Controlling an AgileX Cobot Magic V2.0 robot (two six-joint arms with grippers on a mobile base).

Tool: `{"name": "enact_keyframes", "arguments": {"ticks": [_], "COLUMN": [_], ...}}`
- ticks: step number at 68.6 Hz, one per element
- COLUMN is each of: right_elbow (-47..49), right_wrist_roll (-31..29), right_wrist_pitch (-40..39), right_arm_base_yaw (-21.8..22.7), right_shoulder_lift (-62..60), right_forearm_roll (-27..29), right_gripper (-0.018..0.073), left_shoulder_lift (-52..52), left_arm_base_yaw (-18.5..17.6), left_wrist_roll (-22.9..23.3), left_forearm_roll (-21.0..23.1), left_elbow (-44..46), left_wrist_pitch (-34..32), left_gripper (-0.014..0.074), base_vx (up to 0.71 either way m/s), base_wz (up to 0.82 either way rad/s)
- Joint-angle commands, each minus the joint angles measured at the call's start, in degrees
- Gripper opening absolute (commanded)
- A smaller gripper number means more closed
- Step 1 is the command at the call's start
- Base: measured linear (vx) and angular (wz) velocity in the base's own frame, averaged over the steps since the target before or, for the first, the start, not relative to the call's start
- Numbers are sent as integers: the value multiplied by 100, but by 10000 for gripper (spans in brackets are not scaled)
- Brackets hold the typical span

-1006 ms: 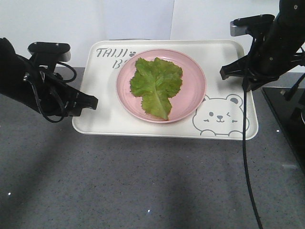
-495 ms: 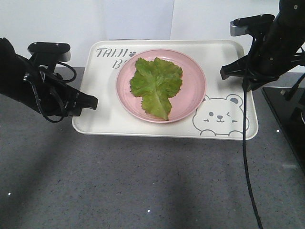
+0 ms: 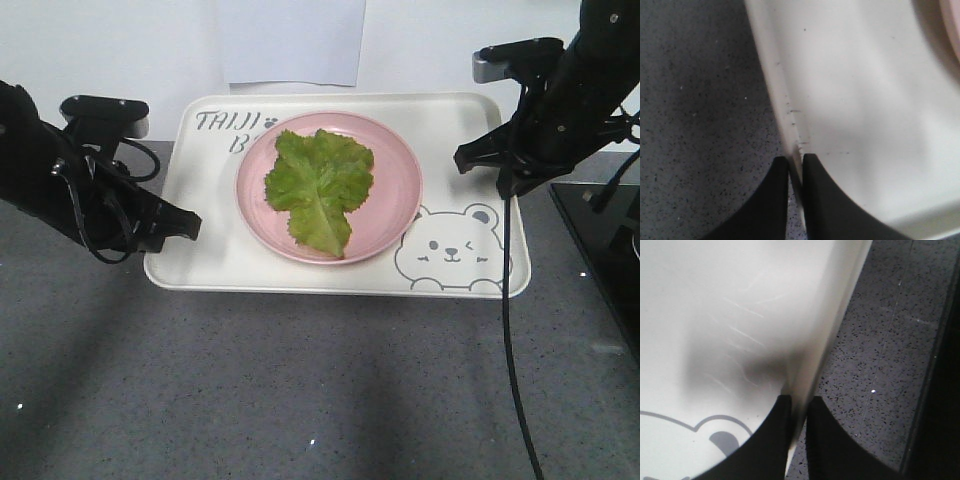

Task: Transfer vegetables to tray and serve
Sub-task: 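Lower the tray with both grippers onto the counter and open them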

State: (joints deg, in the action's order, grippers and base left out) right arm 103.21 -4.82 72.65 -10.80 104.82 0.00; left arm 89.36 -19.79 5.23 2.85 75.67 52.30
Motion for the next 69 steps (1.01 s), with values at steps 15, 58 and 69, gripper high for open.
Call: {"name": "enact_keyframes", "arguments": {"ticks": [15, 58, 69], "right_elbow": [152, 147, 147], "right_wrist_roll": [-277, -250, -250], "right_wrist_pitch": [88, 88, 88], "right_arm_base_yaw": [-111, -114, -114], "right_shoulder_lift": [308, 946, 946], "right_forearm_roll": [823, 835, 815], "right_gripper": [25, 54, 99], "left_shoulder_lift": [575, 1033, 1033], "left_arm_base_yaw": [-120, -120, -120], "left_wrist_roll": [-132, -153, -148], "left_forearm_roll": [450, -89, -104], "left_elbow": [169, 169, 169], "left_wrist_pitch": [-341, -303, -303], "left_gripper": [-6, -6, -6], "base_vx": [0, 0, 0], "base_wz": [0, 0, 0]}}
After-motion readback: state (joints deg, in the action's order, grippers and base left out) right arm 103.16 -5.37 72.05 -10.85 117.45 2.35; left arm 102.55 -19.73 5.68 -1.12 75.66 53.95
